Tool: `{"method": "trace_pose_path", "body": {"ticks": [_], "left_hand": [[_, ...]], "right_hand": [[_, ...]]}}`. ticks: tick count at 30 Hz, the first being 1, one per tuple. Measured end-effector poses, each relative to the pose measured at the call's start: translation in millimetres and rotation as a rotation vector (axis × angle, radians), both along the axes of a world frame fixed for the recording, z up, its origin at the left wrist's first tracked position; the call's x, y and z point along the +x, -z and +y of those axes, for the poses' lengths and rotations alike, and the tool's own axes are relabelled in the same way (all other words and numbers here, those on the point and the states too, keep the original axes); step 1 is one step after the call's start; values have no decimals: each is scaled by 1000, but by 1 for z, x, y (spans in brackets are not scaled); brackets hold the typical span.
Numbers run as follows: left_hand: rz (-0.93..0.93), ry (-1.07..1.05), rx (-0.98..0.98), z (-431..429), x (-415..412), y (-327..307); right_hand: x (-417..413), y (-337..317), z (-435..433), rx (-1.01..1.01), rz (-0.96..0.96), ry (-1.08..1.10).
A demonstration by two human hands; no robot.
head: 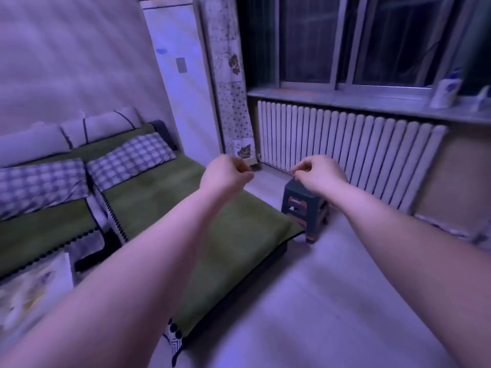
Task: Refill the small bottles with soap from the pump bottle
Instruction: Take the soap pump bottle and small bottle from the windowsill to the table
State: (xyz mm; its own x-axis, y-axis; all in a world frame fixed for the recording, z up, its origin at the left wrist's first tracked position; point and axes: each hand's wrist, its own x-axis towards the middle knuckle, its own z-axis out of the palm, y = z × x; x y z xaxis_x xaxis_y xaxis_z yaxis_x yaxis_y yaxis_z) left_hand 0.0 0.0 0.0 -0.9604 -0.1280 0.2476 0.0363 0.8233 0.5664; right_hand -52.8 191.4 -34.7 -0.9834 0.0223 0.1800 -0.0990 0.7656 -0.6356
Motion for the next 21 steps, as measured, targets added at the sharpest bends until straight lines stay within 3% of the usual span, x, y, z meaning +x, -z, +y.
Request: {"method": "trace_pose_path", "body": {"ticks": [6,12,21], "left_hand": [[-34,101,-51,88,-47,4],[-46,199,-68,184,-104,9],[-134,256,171,308,-184,21]], "right_hand": [[-22,6,89,24,-49,191],[-55,11,183,24,-60,225],[-108,18,326,2,-36,369]]}}
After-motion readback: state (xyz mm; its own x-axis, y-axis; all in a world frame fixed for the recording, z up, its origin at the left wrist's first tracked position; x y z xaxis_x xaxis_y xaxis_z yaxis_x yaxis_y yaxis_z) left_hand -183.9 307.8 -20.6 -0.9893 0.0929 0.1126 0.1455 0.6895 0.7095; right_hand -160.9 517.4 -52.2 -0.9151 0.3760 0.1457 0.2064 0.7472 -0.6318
